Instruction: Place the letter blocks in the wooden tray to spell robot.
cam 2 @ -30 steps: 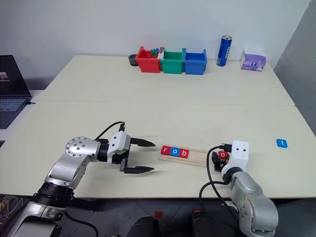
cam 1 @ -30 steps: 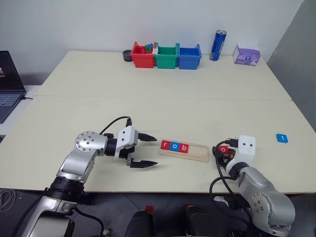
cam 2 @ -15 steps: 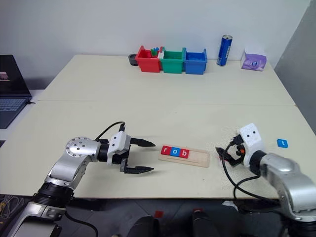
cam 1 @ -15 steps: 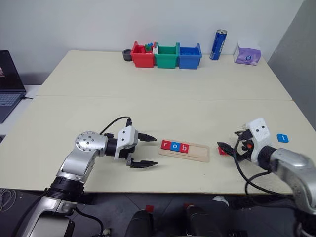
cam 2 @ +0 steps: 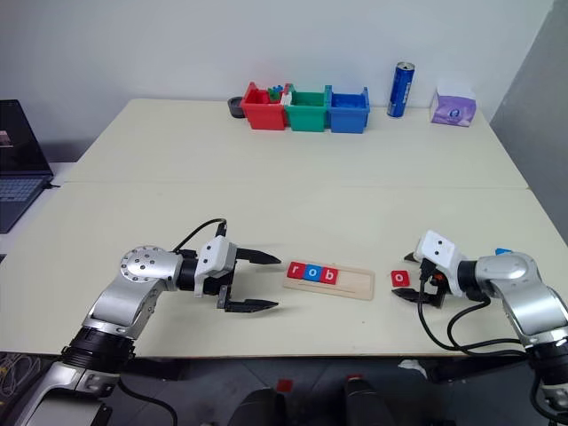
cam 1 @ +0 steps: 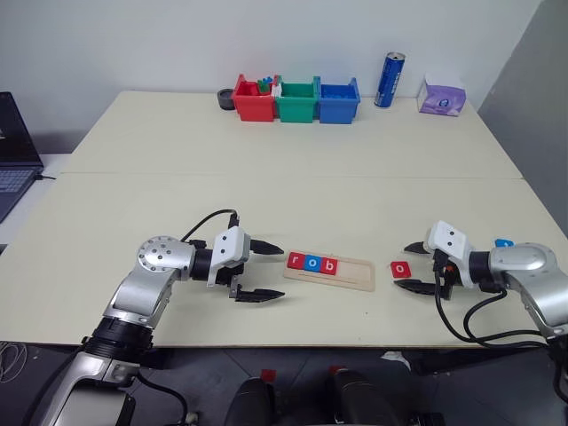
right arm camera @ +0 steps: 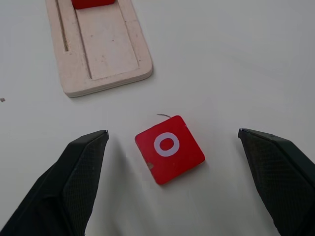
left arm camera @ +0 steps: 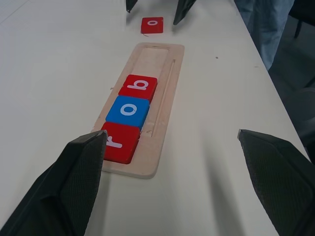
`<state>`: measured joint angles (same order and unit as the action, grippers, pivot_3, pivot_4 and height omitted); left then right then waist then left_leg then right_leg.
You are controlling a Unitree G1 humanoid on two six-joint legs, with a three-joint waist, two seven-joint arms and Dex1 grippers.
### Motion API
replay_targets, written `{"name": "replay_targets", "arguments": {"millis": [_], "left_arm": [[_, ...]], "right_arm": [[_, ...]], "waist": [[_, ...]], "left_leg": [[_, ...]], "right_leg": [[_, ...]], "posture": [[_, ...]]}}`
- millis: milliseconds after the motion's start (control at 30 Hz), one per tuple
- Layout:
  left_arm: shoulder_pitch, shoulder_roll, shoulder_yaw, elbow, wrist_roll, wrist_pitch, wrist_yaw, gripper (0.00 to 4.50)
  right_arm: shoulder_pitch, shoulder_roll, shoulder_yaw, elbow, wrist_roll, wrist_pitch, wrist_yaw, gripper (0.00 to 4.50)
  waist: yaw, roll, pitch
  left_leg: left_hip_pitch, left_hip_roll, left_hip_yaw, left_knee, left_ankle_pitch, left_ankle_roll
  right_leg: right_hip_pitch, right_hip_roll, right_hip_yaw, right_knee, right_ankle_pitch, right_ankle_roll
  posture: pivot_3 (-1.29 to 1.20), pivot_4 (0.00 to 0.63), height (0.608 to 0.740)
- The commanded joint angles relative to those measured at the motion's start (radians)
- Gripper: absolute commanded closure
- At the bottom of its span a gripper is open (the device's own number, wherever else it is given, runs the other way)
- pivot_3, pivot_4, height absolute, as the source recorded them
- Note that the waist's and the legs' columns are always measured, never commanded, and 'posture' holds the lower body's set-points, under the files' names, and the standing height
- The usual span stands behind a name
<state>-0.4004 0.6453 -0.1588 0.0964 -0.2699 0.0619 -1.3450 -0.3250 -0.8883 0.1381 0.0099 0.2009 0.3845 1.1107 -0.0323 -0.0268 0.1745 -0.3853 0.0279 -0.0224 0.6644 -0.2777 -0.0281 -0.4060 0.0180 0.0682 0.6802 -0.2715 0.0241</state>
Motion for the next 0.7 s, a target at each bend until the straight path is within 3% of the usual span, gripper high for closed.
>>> {"name": "replay_targets", "arguments": {"millis": [33, 167, 367, 700], "left_arm": [[0.002, 0.012, 0.008, -0.046, -0.010, 0.004, 0.002, 0.00], [0.010, 0.017, 0.012, -0.050, -0.011, 0.004, 0.003, 0.00], [0.019, 0.026, 0.020, -0.039, -0.010, -0.007, 0.001, 0.00], [0.026, 0.075, 0.064, 0.032, 0.002, -0.044, 0.012, 0.00]], "right_arm": [[-0.029, 0.006, 0.015, 0.034, -0.013, -0.031, 0.040, 0.01], [-0.041, 0.026, 0.022, 0.072, -0.023, -0.038, 0.049, 0.87], [-0.024, 0.024, 0.002, 0.047, -0.012, -0.025, 0.054, 2.93], [0.030, 0.023, -0.060, -0.285, 0.079, 0.171, -0.013, 3.04]], "waist": [[0.000, 0.000, 0.000], [0.001, 0.000, 0.000], [0.001, 0.000, 0.000], [-0.001, 0.001, 0.000]], "left_leg": [[0.000, 0.000, 0.000, 0.000, 0.000, 0.000], [0.000, 0.000, 0.000, 0.000, 0.000, 0.000], [0.000, 0.000, 0.000, 0.000, 0.000, 0.000], [0.000, 0.000, -0.002, 0.000, 0.000, 0.000]], "right_leg": [[0.000, 0.000, 0.000, 0.000, 0.000, 0.000], [0.000, -0.001, 0.000, 0.000, 0.002, -0.004], [0.000, -0.001, 0.000, 0.000, 0.002, -0.004], [0.000, -0.001, 0.000, 0.001, 0.001, -0.002]], "posture": [[0.00, 0.150, 0.740], [0.00, 0.150, 0.740], [0.00, 0.150, 0.740], [0.00, 0.150, 0.740]]}}
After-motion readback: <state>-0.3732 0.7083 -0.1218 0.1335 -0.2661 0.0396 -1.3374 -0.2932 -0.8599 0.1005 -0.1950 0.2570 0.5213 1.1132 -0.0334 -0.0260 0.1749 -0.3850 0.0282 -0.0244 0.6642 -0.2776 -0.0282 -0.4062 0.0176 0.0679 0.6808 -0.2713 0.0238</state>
